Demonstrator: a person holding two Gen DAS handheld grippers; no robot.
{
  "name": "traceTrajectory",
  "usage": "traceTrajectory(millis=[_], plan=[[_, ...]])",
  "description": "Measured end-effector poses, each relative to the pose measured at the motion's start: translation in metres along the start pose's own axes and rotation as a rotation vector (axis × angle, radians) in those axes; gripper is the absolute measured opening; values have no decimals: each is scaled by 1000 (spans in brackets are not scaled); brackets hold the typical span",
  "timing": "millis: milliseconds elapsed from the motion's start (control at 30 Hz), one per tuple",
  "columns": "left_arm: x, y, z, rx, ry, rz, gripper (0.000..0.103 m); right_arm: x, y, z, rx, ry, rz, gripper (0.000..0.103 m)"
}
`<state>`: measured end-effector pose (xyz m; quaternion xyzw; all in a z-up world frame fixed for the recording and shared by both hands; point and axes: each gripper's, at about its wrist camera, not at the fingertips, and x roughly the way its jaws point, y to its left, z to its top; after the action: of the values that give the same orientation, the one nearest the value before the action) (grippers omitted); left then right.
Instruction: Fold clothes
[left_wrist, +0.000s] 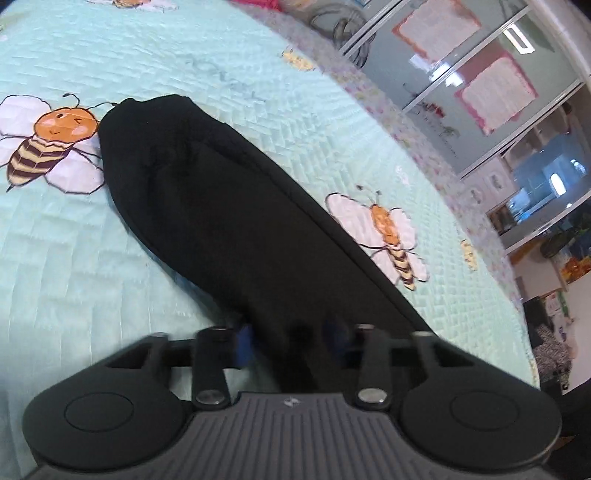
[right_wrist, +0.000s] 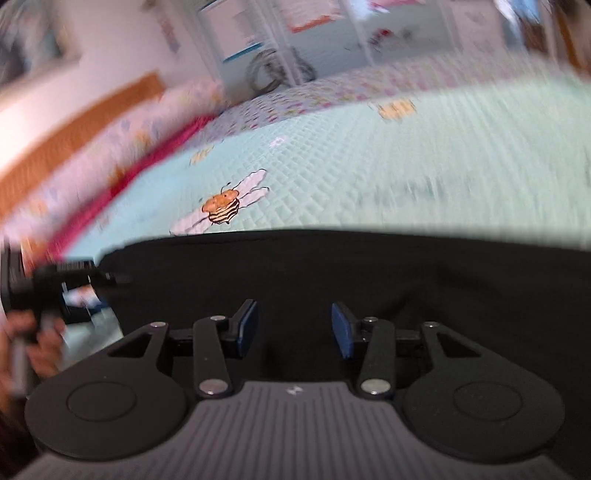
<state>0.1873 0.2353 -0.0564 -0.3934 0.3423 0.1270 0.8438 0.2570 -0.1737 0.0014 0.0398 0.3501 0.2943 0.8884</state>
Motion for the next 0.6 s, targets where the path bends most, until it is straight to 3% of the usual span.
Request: traceTrajectory(millis=[167,333,500,600], plan=[[0,11,8,-47,32,-18,20,44,-5,38,-183,84,-1,52],[-4,16,3,-36,35,-39,21,90,-19,60,-315,193,58,52],[-1,6,2,18,27,-10,23,103,-17,54,-494,178,107,52],[2,-2,1,67,15,8,27,109,-22,59,-459,216,167,50]])
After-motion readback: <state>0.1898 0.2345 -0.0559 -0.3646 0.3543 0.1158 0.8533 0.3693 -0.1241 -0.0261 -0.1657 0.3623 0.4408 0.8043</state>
